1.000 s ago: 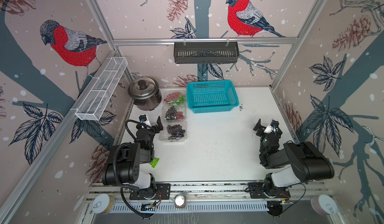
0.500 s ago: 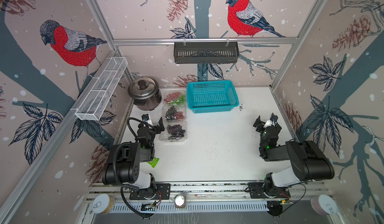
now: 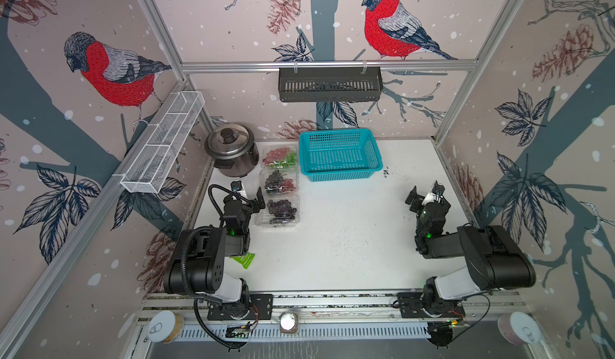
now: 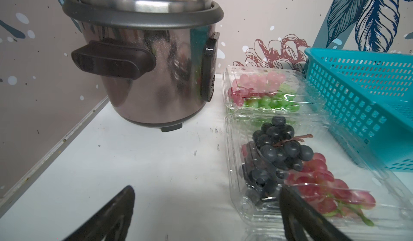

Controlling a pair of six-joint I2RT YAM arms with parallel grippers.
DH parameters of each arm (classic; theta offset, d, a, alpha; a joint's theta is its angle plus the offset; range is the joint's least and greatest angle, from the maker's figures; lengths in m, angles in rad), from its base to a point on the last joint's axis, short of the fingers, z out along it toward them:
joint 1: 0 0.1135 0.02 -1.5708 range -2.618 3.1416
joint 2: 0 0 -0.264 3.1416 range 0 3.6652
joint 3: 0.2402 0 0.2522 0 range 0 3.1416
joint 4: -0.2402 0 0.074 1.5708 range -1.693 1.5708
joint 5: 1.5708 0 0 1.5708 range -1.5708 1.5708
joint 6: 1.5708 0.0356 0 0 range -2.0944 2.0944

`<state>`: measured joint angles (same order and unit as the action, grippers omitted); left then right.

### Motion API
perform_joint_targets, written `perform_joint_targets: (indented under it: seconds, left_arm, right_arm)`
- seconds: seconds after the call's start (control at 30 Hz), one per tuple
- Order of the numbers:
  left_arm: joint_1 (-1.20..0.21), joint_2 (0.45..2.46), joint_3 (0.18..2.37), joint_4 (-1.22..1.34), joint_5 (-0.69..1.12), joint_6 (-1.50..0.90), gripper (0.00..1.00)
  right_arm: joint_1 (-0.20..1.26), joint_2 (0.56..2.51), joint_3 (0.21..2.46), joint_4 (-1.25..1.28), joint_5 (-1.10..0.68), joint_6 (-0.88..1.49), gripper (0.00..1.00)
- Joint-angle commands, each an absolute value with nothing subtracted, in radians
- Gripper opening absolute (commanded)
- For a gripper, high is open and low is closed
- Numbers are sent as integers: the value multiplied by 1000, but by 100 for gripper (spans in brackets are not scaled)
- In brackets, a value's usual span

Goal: Pack grapes into containers
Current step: Reset both arms

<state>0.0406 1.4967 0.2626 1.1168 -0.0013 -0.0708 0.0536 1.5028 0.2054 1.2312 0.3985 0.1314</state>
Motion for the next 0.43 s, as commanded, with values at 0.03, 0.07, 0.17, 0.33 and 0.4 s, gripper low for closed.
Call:
perform_joint_targets:
  seconds: [0.03, 0.07, 0.17, 0.33, 0.4]
  left_arm:
    - [37, 1498, 271, 1132, -12, -55, 99]
    - [38, 1499, 271, 1132, -14, -56, 99]
    - [37, 1499, 271, 1131, -14, -55, 99]
    - [36, 1497, 270, 1131, -15, -55, 98]
    - [36, 1497, 271, 1130, -21, -55, 99]
  right_arm:
    - [54, 1501, 210, 1244, 402, 139, 100]
    - [54, 1500, 210, 1244, 402, 139, 100]
    - [54, 1499, 210, 1244, 402, 139, 100]
    - [54, 1499, 210, 1244, 403, 140, 100]
    - [54, 1499, 210, 1244, 402, 140, 100]
